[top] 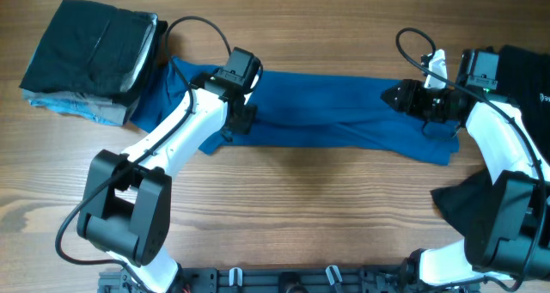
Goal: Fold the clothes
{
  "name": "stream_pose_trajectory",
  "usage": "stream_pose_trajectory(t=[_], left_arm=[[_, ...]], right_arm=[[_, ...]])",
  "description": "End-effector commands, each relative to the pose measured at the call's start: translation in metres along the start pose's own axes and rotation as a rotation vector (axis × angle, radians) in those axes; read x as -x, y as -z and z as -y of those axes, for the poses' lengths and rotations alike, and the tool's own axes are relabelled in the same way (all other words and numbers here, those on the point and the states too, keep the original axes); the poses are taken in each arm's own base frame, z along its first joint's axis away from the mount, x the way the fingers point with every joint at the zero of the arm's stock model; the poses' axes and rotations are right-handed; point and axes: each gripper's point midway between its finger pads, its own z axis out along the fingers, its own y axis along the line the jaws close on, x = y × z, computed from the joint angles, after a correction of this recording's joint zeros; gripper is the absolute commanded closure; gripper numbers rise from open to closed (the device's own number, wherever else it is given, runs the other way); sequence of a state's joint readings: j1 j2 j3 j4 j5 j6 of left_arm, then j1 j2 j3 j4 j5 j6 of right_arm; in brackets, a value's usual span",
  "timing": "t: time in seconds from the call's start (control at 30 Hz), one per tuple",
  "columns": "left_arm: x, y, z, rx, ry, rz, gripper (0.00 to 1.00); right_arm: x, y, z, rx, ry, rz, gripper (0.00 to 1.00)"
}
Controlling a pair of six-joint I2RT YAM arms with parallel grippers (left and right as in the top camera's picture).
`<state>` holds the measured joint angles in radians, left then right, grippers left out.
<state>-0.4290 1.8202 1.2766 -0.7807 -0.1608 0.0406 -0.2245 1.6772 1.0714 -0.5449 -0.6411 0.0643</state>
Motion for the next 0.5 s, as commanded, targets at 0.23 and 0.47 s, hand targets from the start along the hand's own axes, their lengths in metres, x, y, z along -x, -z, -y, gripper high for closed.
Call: stream_pose_trajectory(t=[0.23,0.47], left_arm=[[0.046,0.008,-0.01,0.035,-0.018,0.182,0.92],[0.064,0.012,-0.011,0.037,-0.003,0.256,0.49]], right_arm=[[0.011,0.007,-0.002,-0.012,-0.014,0.039,0.47],[0.011,0.007,-0.002,-0.011,-0.037,0.041,0.47]])
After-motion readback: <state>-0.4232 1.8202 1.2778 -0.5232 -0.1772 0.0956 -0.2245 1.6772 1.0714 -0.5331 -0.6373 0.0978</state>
